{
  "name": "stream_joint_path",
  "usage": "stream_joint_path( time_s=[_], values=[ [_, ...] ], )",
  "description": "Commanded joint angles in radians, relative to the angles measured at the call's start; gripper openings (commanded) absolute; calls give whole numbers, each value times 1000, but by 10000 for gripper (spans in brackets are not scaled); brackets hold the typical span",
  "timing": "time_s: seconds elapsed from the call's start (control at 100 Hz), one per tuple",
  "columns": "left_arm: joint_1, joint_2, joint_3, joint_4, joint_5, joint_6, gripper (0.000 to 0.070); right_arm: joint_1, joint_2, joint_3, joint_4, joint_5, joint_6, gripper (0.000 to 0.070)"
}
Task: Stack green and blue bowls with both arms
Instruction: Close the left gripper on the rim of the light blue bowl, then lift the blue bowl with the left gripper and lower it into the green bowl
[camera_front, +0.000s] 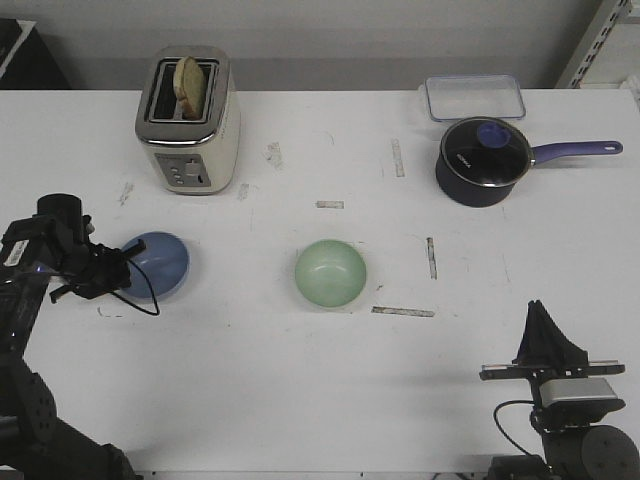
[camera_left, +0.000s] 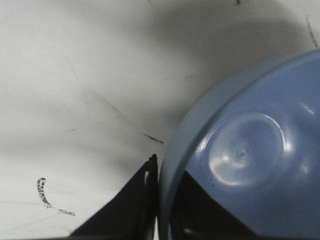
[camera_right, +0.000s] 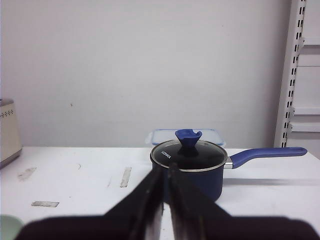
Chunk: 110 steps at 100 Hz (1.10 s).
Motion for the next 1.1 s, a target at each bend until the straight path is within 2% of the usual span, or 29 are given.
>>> stream_joint_path(
  time_s=[0.0,0.13,0.31,0.48,0.77,0.89,1.09],
  values=[
    [-17,-11,53,-29,0,6,0,-1,-3,8,10,0,9,9],
    [-84,-11,162,-120,9,6,0,-1,-3,8,10,0,10,9],
    [-206,-11,309,-134,100,-11,0,-1,-3,8,10,0,9,9],
    [-362,-11,352,-53,164,-75,0,-1,-3,8,10,0,10,9],
    [-653,60,351,107,167,-145,0,-1,-3,8,10,0,9,9],
    [-734,115,351,128,167,-153,1,-1,-3,8,10,0,10,9],
    [-803,186,351,144,165,-153,4,-1,-3,8,10,0,10,9]
  ],
)
